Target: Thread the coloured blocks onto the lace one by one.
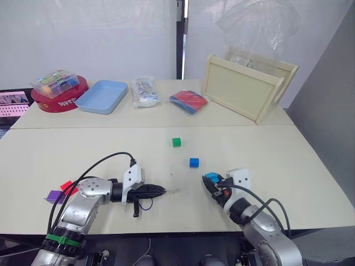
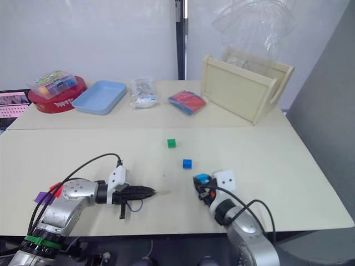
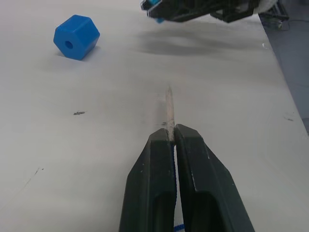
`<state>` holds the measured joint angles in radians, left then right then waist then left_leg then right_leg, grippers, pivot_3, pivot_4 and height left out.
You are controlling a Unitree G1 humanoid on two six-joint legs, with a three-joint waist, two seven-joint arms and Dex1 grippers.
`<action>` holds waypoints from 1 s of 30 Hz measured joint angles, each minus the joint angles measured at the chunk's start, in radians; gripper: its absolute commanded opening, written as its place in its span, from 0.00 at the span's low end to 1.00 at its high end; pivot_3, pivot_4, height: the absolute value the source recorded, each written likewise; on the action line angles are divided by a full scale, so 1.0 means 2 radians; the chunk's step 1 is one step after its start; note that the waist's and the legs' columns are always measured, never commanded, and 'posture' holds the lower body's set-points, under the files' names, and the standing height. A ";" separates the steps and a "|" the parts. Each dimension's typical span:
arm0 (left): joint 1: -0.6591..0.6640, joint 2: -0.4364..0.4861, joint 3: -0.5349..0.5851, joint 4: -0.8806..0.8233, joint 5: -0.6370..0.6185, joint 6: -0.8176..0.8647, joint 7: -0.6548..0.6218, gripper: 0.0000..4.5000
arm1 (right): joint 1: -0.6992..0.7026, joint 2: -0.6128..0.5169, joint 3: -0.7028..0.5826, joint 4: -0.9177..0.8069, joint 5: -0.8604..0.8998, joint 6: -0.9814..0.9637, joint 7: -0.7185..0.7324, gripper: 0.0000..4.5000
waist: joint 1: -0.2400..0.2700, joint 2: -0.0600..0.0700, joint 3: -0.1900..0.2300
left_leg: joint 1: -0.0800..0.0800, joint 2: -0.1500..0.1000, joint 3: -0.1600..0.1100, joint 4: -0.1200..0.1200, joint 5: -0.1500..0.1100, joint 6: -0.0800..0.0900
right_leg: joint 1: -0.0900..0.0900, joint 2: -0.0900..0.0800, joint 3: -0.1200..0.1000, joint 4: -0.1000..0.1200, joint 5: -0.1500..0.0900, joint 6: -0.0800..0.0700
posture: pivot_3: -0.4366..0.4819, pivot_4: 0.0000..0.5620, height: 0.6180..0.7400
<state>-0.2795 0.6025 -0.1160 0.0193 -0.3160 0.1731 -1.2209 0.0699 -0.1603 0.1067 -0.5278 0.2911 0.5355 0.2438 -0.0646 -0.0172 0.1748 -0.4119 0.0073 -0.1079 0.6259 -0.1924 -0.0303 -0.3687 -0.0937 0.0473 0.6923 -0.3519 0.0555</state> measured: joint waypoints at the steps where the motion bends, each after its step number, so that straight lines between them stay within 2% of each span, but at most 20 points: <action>1: 0.000 0.000 0.000 0.000 0.000 0.000 -0.001 0.00 | 0.002 0.003 0.004 0.000 -0.002 0.000 -0.003 0.50 | 0.000 0.000 0.000 | 0.000 0.000 0.000 0.000 0.000 0.000 | 0.000 0.000 0.000 0.000 0.000 0.000 | 0.48 0.27 1.00; 7: -0.004 0.001 0.000 0.007 -0.001 0.000 -0.019 0.00 | 0.027 0.018 0.017 0.000 0.001 -0.001 -0.008 0.96 | 0.002 0.000 0.000 | 0.000 0.000 0.000 0.000 0.000 0.000 | 0.000 0.000 0.000 0.000 0.000 0.000 | 0.48 0.27 1.00; 8: -0.007 0.001 0.000 0.012 -0.001 0.000 -0.020 0.00 | 0.027 0.020 0.015 0.000 0.004 -0.001 -0.007 0.99 | 0.002 0.000 0.000 | 0.000 0.000 0.000 0.000 0.000 0.000 | 0.000 0.000 0.000 0.000 0.000 0.000 | 0.48 0.27 1.00; 14: -0.017 -0.004 0.000 0.019 -0.001 -0.011 -0.021 0.00 | 0.019 -0.002 -0.016 -0.033 0.048 0.017 0.011 0.99 | 0.002 0.000 0.000 | 0.000 0.000 0.000 0.000 0.000 0.000 | 0.000 0.000 0.000 0.000 0.000 0.000 | 0.48 0.27 1.00; 15: -0.017 -0.005 0.000 0.019 -0.001 -0.011 -0.021 0.00 | 0.013 -0.017 -0.023 -0.042 0.058 0.023 0.021 0.99 | 0.002 0.000 0.000 | 0.000 0.000 0.000 0.000 0.000 0.000 | 0.000 0.000 0.000 0.000 0.000 0.000 | 0.48 0.27 1.00; 19: -0.013 -0.009 0.000 0.019 -0.001 -0.015 -0.017 0.00 | -0.031 -0.132 -0.071 -0.060 0.102 0.052 0.097 0.99 | 0.002 0.000 0.000 | 0.000 0.000 0.000 0.000 0.000 0.000 | 0.001 0.000 0.000 -0.001 0.000 0.000 | 0.48 0.27 1.00; 23: -0.005 -0.014 0.001 0.016 -0.001 -0.016 -0.007 0.00 | -0.101 -0.282 -0.065 -0.044 0.108 0.043 0.235 0.99 | 0.002 0.000 0.000 | 0.000 0.000 0.000 0.000 0.000 0.000 | 0.001 0.000 0.000 -0.002 0.000 0.000 | 0.48 0.27 1.00; 26: 0.005 -0.015 0.003 0.004 -0.002 -0.013 0.002 0.00 | -0.186 -0.401 0.011 0.010 0.049 -0.027 0.386 0.99 | 0.001 0.000 0.000 | 0.001 0.000 0.001 0.001 0.000 0.001 | 0.002 0.000 0.000 -0.003 0.000 0.000 | 0.48 0.27 1.00; 28: 0.009 -0.018 0.004 -0.001 -0.002 -0.012 0.008 0.00 | -0.245 -0.425 0.059 0.055 0.000 -0.091 0.466 0.99 | 0.001 0.000 0.000 | 0.001 0.001 0.001 0.001 -0.001 0.001 | 0.002 0.001 -0.001 -0.003 0.000 0.000 | 0.48 0.27 1.00; 30: 0.011 -0.020 0.003 -0.005 -0.002 -0.012 0.012 0.00 | -0.292 -0.421 0.097 0.096 -0.034 -0.141 0.517 0.99 | 0.001 0.000 0.000 | 0.000 0.001 0.001 0.000 -0.001 0.001 | 0.002 0.001 -0.001 -0.003 0.000 0.000 | 0.48 0.27 1.00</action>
<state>-0.2582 0.5626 -0.1099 0.0093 -0.3198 0.1500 -1.1971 -0.5136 -1.0019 0.3008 -0.3360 0.2236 0.2528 1.2777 -0.0630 -0.0168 0.1754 -0.4112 0.0088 -0.1068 0.6267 -0.1935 -0.0284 -0.3647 -0.0926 0.0461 0.6854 -0.3518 0.0555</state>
